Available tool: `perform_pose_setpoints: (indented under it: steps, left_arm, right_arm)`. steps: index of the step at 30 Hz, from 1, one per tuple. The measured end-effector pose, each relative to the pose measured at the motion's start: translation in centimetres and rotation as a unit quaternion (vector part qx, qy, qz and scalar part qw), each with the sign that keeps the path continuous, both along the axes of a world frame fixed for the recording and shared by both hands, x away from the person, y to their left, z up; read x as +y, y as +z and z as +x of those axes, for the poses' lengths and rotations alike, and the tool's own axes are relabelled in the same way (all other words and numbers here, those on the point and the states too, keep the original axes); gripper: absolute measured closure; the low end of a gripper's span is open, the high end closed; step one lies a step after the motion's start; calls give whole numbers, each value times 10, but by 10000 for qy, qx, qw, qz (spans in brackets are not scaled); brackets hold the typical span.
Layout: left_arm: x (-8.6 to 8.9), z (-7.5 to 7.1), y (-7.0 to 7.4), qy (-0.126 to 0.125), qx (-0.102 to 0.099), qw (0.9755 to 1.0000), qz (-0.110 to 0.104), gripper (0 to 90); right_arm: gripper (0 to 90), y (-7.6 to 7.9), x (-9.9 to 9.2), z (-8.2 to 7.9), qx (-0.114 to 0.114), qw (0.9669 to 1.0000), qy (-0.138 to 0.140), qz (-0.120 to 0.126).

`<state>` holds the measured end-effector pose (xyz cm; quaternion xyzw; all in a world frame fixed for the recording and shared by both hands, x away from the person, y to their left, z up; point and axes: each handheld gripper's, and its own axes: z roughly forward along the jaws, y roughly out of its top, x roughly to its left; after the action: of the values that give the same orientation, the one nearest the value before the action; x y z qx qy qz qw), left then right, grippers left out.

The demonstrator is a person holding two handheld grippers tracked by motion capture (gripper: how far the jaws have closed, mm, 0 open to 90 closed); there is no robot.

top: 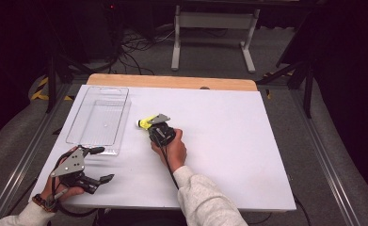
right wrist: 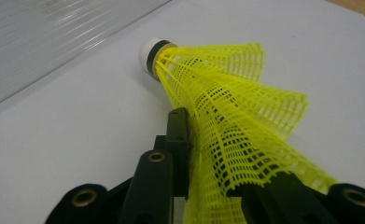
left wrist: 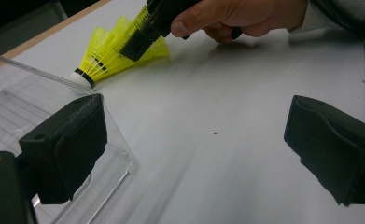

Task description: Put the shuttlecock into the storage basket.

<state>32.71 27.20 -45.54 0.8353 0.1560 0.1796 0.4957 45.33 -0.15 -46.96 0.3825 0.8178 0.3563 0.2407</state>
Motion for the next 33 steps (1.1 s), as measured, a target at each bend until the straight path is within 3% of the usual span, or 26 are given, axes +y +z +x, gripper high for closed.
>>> perform_pose_setpoints:
  steps: [7, 8, 19, 33]
  left_arm:
    - [1, 0, 0, 11, 1, 10000, -24, 67]
    - [1, 0, 0, 13, 0, 10000, -34, 67]
    - [2, 1, 1, 29, -28, 10000, -82, 66]
    - [6, 1, 3, 108, -65, 9998, -159, 60]
  right_arm:
    - [832, 1, 3, -1, -46, 9999, 119, -98]
    - [869, 1, 3, -2, -87, 9998, 151, -85]
    - [871, 7, 2, -5, -249, 9993, 243, 135]
    - [871, 27, -10, -16, -480, 9974, 405, 361]
